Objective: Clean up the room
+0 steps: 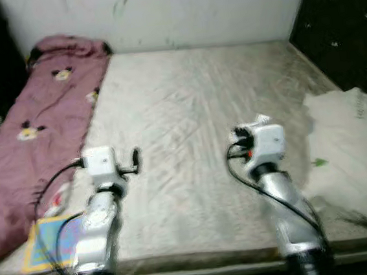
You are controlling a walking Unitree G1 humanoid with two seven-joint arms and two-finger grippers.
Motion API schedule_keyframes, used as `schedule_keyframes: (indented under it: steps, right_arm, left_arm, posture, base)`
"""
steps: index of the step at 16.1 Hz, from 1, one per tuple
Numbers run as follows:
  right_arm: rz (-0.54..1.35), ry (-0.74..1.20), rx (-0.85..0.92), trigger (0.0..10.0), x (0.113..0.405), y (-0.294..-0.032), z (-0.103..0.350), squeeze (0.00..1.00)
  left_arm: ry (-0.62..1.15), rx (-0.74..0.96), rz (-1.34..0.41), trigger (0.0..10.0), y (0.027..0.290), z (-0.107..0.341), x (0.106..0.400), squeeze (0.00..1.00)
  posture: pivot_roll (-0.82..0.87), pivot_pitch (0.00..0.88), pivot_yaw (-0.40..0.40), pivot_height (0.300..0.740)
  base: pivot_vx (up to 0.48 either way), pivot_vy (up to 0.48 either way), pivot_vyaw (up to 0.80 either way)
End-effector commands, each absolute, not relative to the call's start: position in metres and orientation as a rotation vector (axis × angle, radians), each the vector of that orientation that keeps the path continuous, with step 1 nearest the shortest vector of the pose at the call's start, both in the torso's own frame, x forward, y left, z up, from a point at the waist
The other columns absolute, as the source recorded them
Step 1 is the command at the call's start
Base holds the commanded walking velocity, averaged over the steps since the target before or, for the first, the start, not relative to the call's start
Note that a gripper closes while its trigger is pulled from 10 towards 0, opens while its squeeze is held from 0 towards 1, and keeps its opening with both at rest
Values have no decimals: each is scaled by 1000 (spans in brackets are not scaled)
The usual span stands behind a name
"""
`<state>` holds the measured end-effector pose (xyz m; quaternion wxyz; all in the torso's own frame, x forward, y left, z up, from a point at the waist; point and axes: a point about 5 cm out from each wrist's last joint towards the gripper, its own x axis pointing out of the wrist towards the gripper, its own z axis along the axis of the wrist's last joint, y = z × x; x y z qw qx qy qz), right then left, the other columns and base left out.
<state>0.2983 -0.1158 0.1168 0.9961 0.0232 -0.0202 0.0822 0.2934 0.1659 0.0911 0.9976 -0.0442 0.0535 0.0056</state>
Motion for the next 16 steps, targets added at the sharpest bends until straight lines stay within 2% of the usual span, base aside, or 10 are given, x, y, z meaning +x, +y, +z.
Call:
schedule_keyframes:
  steps: [1,16]
  right_arm:
    - [154,-42,27,10000,299,-123,117,0]
    - [192,-52,20,10000,300,-117,117,0]
  left_arm:
    - [101,-101,-1,10000,161,92,294,0]
    - [120,-118,-4,10000,158,91,294,0]
  posture:
    - [32,0,19,740]
    - [29,0,17,740]
  base:
    - [0,480,0]
    - [0,480,0]
